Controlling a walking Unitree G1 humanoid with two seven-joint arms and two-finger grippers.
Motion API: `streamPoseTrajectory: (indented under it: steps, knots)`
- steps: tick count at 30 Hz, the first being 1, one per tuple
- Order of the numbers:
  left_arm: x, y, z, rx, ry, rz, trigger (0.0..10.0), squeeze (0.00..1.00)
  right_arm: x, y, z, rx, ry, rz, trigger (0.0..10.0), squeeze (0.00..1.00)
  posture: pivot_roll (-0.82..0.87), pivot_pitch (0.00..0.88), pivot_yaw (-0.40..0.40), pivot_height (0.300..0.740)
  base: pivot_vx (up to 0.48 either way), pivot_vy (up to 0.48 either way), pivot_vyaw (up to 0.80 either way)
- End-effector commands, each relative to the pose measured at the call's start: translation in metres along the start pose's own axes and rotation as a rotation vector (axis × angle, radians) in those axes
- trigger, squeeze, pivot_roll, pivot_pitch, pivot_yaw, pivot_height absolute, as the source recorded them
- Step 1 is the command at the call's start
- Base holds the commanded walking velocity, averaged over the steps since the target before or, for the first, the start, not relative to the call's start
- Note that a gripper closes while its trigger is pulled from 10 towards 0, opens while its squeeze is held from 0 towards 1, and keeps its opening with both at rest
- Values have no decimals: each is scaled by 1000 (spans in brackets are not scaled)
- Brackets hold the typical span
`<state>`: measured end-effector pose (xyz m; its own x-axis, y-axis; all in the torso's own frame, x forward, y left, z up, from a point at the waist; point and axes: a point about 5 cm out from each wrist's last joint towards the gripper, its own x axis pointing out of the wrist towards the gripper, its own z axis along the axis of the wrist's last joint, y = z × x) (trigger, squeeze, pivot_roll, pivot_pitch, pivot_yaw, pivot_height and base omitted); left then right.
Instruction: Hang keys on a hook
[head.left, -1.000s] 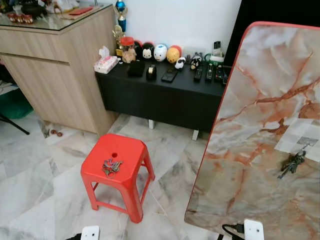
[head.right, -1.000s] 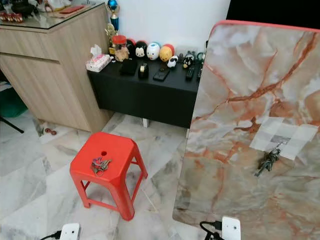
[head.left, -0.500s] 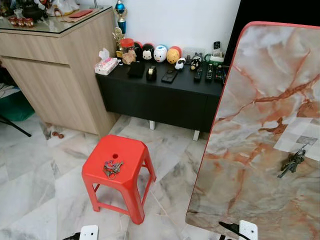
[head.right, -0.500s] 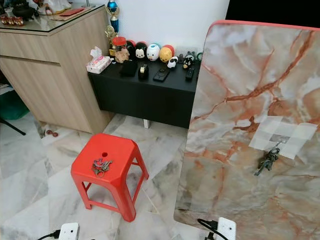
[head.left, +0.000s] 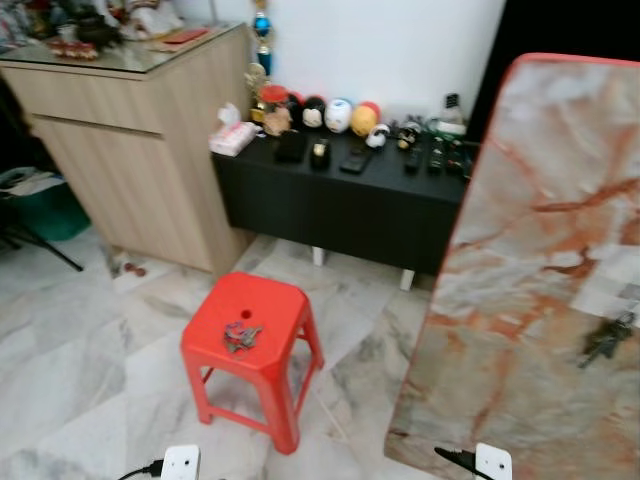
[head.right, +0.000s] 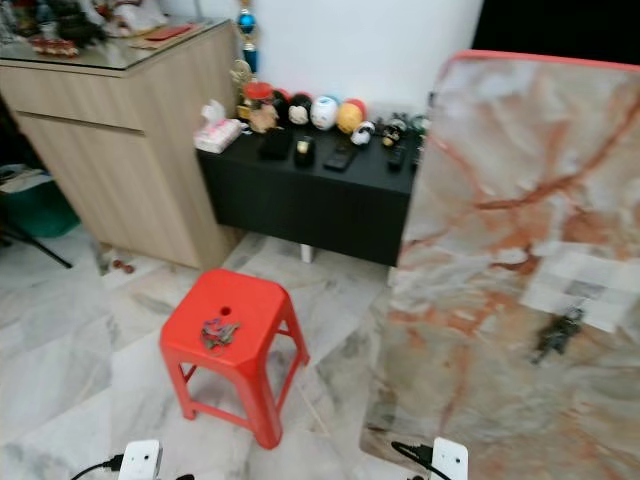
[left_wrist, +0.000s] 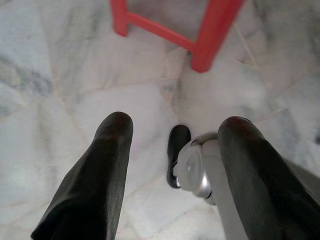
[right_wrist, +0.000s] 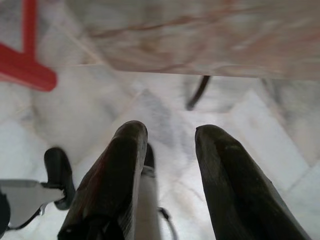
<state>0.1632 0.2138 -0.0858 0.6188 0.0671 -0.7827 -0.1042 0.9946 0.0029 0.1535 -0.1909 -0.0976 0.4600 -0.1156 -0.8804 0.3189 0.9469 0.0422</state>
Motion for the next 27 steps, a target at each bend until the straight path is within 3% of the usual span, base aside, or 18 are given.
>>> streamPoseTrajectory:
  steps: [1, 12, 27]
  knots:
    - [0, 7, 1, 17, 6, 6, 10000, 0, 0, 4, 0, 14, -4, 9, 10000, 0, 87, 0, 4, 740, 0, 465, 0]
    - [1, 7, 10, 2, -18, 11, 10000, 0, 1, 8, 11, -2, -29, 27, 10000, 0, 98, 13, -2, 740, 0, 465, 0]
    - [2, 1, 8, -18, -24, 6, 10000, 0, 1, 6, 8, -28, -22, 23, 10000, 0, 100, 47, -17, 740, 0, 435, 0]
